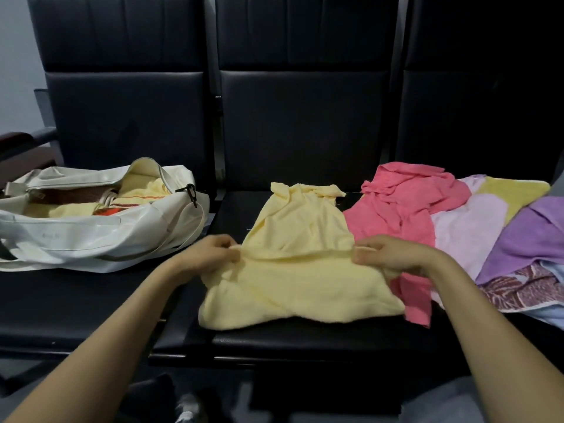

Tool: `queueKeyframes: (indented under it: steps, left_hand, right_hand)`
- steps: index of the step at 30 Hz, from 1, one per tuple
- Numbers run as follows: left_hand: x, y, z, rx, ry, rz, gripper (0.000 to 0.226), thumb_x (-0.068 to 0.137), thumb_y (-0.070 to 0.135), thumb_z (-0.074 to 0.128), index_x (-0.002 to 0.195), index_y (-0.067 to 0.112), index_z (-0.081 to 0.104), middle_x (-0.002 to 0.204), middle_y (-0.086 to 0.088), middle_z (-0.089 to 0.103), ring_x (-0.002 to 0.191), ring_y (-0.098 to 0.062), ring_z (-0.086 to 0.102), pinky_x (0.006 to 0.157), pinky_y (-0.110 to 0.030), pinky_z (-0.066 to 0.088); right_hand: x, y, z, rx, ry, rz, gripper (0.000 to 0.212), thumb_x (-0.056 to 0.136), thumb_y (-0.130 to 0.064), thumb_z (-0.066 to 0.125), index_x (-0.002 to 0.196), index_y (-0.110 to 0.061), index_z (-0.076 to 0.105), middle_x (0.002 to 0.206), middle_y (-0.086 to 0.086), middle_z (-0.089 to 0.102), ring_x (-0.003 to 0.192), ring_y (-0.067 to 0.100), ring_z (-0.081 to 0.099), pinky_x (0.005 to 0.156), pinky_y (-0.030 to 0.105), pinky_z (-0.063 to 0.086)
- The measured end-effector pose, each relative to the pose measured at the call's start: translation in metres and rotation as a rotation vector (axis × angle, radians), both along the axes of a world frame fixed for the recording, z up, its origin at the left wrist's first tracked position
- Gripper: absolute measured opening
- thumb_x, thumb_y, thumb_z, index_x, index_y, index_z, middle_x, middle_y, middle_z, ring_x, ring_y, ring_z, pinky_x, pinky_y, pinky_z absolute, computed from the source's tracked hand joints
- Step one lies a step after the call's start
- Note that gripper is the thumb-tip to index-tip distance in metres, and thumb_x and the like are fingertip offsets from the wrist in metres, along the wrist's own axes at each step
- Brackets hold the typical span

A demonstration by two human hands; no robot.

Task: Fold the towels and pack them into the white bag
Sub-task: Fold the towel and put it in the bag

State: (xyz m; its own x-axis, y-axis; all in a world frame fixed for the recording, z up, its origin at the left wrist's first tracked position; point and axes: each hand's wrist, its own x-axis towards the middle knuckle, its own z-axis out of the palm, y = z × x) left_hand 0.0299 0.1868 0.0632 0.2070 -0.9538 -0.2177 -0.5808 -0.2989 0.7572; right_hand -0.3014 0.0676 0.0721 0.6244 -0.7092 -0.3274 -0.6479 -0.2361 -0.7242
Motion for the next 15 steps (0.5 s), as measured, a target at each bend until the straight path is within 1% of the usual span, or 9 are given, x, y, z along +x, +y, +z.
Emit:
queueKeyframes:
  steps: [2,3,6,7,9,11,12,13,15]
  left_hand:
    - [0.006,-0.005,0.003,-0.048,0.162,0.119,0.015,0.084,0.027,0.067,0.091,0.014,0.064,0.09,-0.004,0.063,0.084,-0.017,0.058,0.071,-0.028,0.045]
    - [0.006,-0.008,0.002,-0.048,0.19,0.155,0.016,0.086,0.027,0.066,0.092,0.012,0.064,0.091,-0.005,0.063,0.084,-0.018,0.057,0.07,-0.029,0.045]
    - [0.002,-0.02,-0.011,-0.027,0.068,0.179,0.022,0.088,0.032,0.064,0.095,0.011,0.066,0.091,-0.006,0.064,0.08,-0.019,0.058,0.061,-0.029,0.045]
    - [-0.001,-0.024,-0.015,-0.045,0.038,0.191,0.023,0.089,0.033,0.063,0.096,0.011,0.066,0.092,-0.005,0.065,0.08,-0.018,0.059,0.061,-0.028,0.045]
    - [-0.006,-0.035,-0.022,-0.09,0.067,0.238,0.022,0.091,0.031,0.061,0.097,0.01,0.066,0.093,-0.005,0.065,0.082,-0.018,0.06,0.063,-0.028,0.047]
    - [-0.01,-0.047,-0.029,-0.1,0.045,0.276,0.019,0.091,0.028,0.061,0.094,0.011,0.068,0.09,-0.004,0.066,0.083,-0.018,0.061,0.062,-0.026,0.046]
    - [-0.01,-0.053,-0.033,-0.084,-0.007,0.28,0.018,0.09,0.027,0.062,0.093,0.011,0.07,0.089,-0.004,0.066,0.084,-0.019,0.061,0.063,-0.027,0.047]
    - [-0.01,-0.059,-0.037,-0.058,-0.073,0.275,0.019,0.089,0.028,0.063,0.093,0.012,0.072,0.091,-0.004,0.067,0.087,-0.019,0.062,0.066,-0.029,0.05]
    - [-0.011,-0.068,-0.044,0.024,-0.19,0.254,0.021,0.087,0.032,0.065,0.094,0.014,0.074,0.102,-0.006,0.066,0.097,-0.021,0.061,0.082,-0.035,0.053]
  right_hand:
    - [-0.001,-0.007,0.001,-0.061,-0.026,-0.14,0.016,0.095,-0.028,0.059,0.107,-0.019,0.061,0.1,-0.004,0.062,0.09,0.014,0.058,0.072,0.025,0.046]
    - [0.001,-0.011,-0.002,-0.101,-0.015,-0.178,0.018,0.095,-0.028,0.059,0.108,-0.016,0.062,0.101,-0.002,0.063,0.089,0.015,0.059,0.072,0.027,0.046]
    - [0.017,-0.024,-0.023,-0.195,-0.011,-0.292,0.016,0.094,-0.023,0.06,0.103,-0.011,0.063,0.102,0.004,0.063,0.093,0.02,0.058,0.077,0.03,0.043]
    - [0.023,-0.028,-0.03,-0.217,-0.035,-0.343,0.011,0.093,-0.021,0.06,0.099,-0.012,0.061,0.1,0.003,0.061,0.094,0.02,0.056,0.074,0.028,0.042]
    - [0.033,-0.031,-0.039,-0.275,-0.105,-0.435,0.002,0.093,-0.017,0.059,0.094,-0.016,0.059,0.094,-0.001,0.058,0.092,0.018,0.053,0.065,0.022,0.038]
    - [0.041,-0.036,-0.047,-0.31,-0.12,-0.481,0.005,0.093,-0.015,0.058,0.094,-0.014,0.062,0.095,0.001,0.06,0.091,0.018,0.054,0.061,0.017,0.036]
    - [0.044,-0.038,-0.051,-0.312,-0.082,-0.487,0.01,0.093,-0.016,0.056,0.095,-0.01,0.064,0.097,0.004,0.062,0.09,0.021,0.056,0.061,0.019,0.04]
    - [0.048,-0.04,-0.054,-0.299,-0.022,-0.487,0.017,0.094,-0.016,0.053,0.094,-0.005,0.065,0.1,0.009,0.064,0.091,0.025,0.058,0.065,0.025,0.045]
    - [0.053,-0.046,-0.062,-0.261,0.109,-0.49,0.025,0.092,-0.019,0.049,0.099,-0.003,0.067,0.111,0.017,0.062,0.101,0.033,0.059,0.08,0.036,0.049]
